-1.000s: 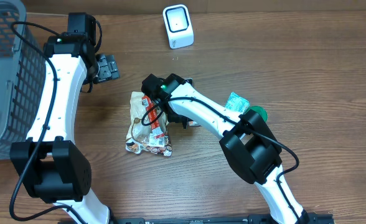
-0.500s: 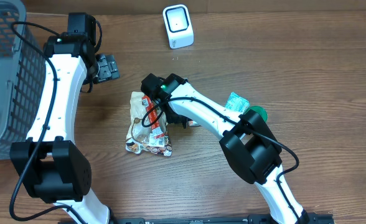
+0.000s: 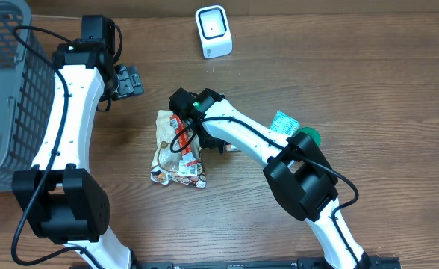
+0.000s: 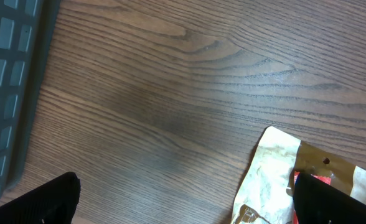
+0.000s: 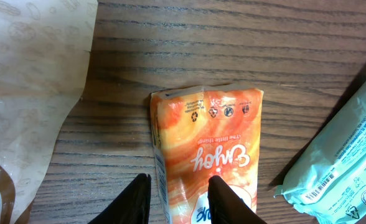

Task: Scan the item barcode
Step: 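Lower the right gripper onto the orange Kleenex pack and grasp it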

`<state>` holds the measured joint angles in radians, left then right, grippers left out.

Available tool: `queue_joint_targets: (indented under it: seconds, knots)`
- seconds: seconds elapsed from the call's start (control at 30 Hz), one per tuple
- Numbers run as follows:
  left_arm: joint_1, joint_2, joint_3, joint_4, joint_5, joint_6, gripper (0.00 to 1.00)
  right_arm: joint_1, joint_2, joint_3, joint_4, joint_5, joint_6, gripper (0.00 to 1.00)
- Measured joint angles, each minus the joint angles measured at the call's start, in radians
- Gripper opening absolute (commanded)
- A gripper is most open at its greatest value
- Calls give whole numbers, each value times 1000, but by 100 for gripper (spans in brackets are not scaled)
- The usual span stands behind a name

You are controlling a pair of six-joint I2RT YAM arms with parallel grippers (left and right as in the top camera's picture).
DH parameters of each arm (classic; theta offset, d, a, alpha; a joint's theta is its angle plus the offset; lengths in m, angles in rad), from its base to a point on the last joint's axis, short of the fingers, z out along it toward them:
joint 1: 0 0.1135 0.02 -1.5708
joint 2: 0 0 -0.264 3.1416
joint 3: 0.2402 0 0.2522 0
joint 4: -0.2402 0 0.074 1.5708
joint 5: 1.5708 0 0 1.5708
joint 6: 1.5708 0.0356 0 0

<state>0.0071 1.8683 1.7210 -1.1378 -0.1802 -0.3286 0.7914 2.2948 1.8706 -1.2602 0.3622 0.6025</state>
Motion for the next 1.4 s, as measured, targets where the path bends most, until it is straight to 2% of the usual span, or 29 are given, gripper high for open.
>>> queue_joint_targets:
  seconds: [0.37,0.4,0.6,1.27,1.33,1.37,1.4]
  knots:
    - [0,0,0,0,0,0,100,0,0,0,0,0,0,33]
    - [0,0,0,0,0,0,100,0,0,0,0,-1,0,36]
    - [0,0,0,0,0,0,100,0,0,0,1,-4,-1,37]
    - [0,0,0,0,0,0,100,-20,0,-74,56,-6,-1,38]
    - [0,0,0,0,0,0,100,-22,0,-74,56,-6,0,36]
    - [0,0,0,0,0,0,100,-23,0,-74,56,-6,-1,32]
    - [0,0,0,0,0,0,100,-23,0,-74,56,-6,-1,24]
